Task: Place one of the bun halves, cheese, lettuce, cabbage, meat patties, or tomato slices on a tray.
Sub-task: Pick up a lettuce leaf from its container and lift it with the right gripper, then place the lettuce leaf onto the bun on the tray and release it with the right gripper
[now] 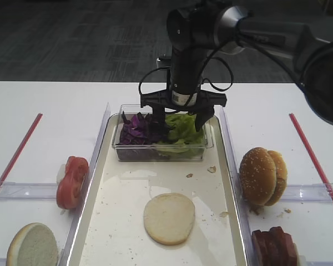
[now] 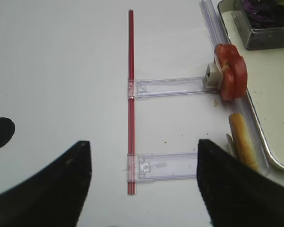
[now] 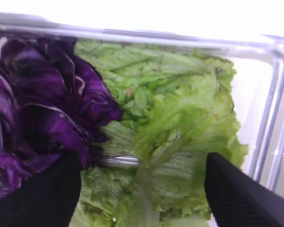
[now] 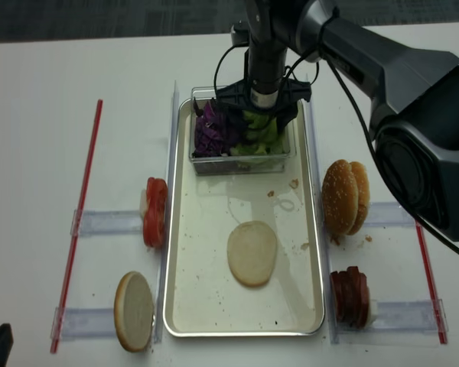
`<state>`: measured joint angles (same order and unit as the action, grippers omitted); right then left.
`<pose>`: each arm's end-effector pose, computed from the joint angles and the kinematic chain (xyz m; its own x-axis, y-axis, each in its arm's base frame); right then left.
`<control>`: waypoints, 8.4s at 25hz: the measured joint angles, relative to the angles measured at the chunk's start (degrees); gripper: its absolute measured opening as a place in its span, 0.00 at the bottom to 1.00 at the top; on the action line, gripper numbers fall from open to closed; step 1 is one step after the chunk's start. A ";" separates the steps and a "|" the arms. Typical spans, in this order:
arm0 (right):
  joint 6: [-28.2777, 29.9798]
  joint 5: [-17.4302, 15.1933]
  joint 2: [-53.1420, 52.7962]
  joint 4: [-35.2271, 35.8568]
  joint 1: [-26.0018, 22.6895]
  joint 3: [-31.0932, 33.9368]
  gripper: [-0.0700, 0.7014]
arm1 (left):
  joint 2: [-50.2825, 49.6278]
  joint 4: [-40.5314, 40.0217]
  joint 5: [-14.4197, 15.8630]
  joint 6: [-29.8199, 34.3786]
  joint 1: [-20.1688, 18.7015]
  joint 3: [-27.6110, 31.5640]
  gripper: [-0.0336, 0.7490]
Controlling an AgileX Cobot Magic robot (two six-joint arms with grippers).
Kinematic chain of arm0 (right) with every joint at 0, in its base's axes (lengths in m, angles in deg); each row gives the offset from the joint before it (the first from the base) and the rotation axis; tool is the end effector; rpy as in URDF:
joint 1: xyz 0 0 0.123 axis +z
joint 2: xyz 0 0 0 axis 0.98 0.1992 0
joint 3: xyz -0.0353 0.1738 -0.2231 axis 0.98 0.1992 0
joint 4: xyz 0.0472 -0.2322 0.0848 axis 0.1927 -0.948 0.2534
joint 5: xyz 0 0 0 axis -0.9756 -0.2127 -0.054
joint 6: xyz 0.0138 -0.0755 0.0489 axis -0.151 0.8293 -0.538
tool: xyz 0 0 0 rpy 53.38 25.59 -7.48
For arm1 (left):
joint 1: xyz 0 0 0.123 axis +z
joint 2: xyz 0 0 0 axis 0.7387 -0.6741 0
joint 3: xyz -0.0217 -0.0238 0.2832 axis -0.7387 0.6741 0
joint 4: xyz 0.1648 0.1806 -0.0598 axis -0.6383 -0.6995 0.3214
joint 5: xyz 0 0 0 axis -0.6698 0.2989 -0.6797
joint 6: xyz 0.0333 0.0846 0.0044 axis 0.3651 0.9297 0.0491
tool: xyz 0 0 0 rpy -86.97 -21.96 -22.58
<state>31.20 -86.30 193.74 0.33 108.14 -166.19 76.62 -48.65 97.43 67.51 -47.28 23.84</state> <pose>0.4219 0.2460 0.1734 -0.9913 -0.0675 -0.1130 -0.0807 0.9899 0.1168 -0.0118 0.0040 0.2654 -0.5523 -0.0126 -0.8336 -0.0485 0.9987 0.0170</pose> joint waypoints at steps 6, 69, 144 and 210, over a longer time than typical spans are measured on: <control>0.00 -1.39 0.52 -1.36 0.00 -1.20 0.80 | 0.00 0.00 0.00 0.00 0.00 0.00 0.60; 1.57 -2.36 2.52 -0.55 0.00 -7.43 0.18 | 0.00 0.00 0.00 0.00 0.00 0.00 0.60; -5.38 -2.33 -22.95 -2.80 11.97 20.76 0.18 | 0.00 0.00 0.00 0.00 0.00 0.00 0.60; -10.46 5.52 -22.00 -0.43 19.38 36.12 0.18 | 0.00 0.00 0.00 0.00 0.00 0.00 0.60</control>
<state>20.73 -80.78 171.74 -0.10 127.52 -130.06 76.62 -48.65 97.43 67.51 -47.28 23.84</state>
